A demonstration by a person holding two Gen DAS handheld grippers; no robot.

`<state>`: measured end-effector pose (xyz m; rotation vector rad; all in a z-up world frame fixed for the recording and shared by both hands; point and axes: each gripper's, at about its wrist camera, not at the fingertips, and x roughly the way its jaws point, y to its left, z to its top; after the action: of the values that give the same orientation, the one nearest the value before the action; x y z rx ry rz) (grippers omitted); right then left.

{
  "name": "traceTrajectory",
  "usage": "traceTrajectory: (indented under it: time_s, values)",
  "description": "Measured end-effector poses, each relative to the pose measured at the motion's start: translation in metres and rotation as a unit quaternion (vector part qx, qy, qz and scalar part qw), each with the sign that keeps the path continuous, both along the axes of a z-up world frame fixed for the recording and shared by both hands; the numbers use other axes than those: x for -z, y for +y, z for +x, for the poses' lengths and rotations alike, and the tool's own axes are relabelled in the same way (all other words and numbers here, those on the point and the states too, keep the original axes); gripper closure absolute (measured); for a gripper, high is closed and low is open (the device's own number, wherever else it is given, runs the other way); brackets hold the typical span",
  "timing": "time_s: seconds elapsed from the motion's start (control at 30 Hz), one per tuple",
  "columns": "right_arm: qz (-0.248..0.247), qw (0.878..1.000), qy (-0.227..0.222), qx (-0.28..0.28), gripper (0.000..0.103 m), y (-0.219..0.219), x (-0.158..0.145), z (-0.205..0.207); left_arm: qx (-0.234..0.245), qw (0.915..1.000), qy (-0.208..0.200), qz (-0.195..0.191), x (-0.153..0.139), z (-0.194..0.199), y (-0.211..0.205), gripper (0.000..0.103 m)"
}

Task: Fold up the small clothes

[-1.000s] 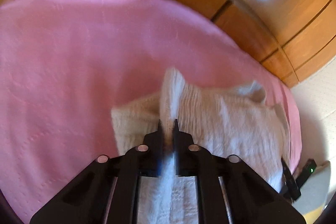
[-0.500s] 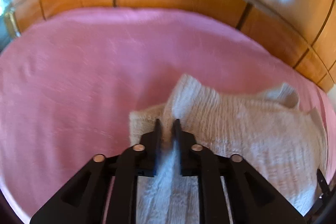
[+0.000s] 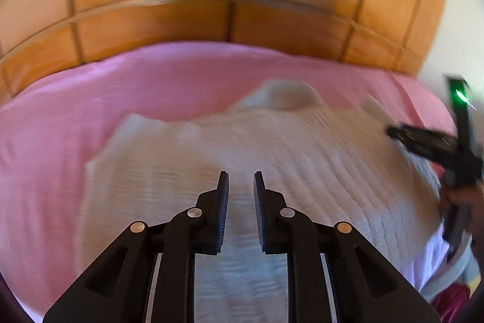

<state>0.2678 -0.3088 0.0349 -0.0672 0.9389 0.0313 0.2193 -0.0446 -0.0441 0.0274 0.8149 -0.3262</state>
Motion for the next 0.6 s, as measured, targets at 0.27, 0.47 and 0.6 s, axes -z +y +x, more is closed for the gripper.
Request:
traceTrajectory:
  time_s: [0.27,0.47,0.6]
  values:
    - [-0.011,0.997,0.024,0.067,0.073,-0.02,0.031,0.047,-0.054,0.9954,0.076,-0.02,0.034,0.051,-0.011,0.088]
    - [0.013,0.998,0.012,0.067,0.07,-0.029,0.035,0.045,-0.07,0.9955,0.058,-0.025,0.031,0.038,-0.01,0.088]
    - [0.026,0.997,0.009,0.067,0.065,-0.034,0.032,0.04,-0.078,0.9959,0.042,-0.015,0.02,0.02,-0.011,0.083]
